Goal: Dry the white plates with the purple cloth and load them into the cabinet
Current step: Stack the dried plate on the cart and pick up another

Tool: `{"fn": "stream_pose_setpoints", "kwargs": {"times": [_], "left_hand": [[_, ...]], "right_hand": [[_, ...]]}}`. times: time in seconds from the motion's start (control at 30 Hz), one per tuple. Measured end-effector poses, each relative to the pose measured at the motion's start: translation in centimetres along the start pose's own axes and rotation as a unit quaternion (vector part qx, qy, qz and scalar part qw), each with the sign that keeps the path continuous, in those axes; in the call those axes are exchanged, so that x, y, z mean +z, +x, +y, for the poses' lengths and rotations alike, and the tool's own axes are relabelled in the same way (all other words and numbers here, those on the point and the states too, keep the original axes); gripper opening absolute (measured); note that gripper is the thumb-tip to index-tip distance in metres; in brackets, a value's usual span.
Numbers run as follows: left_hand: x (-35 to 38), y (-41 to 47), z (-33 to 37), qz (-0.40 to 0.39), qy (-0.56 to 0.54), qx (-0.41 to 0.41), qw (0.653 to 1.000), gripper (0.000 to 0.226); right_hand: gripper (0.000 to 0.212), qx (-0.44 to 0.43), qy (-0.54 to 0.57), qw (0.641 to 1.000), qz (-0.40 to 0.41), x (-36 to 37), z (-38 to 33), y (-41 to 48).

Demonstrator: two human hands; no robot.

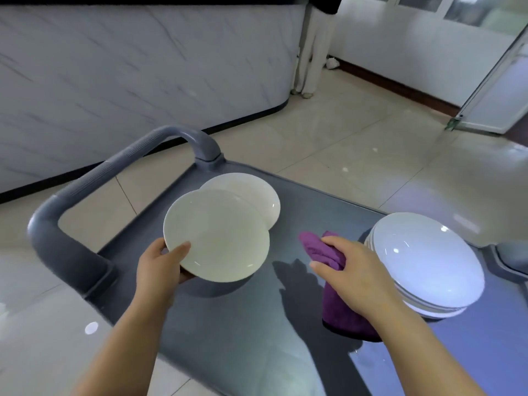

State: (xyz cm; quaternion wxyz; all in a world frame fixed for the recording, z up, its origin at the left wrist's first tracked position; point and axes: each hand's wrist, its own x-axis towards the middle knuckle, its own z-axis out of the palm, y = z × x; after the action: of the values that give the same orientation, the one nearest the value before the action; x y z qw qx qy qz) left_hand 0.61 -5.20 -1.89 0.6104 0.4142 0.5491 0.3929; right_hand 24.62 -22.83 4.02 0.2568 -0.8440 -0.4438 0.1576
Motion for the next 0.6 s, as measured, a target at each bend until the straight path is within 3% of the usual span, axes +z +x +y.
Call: {"fn": "stream_pose_setpoints", "kwargs": {"times": [0.17,0.3,0.6], "left_hand": [[0.7,3.3,-0.2,0.002,-0.013,-0.022,1.000,0.009],[2.1,4.8,0.2,0.012,0.002,-0.014,1.000,0.024],[4.4,6.8,-0.2,0.060,0.142,0.036,0.987,0.033]], "right_hand": [[0.040,0.019,-0.014,1.000,0.005,0.9,0.0,1.0],[0.042,0.038,-0.021,0.999,0.006,1.5,0.3,1.6],[0.045,0.070,-0.034,0.997,-0.002,2.9,0.7,2.4]]}}
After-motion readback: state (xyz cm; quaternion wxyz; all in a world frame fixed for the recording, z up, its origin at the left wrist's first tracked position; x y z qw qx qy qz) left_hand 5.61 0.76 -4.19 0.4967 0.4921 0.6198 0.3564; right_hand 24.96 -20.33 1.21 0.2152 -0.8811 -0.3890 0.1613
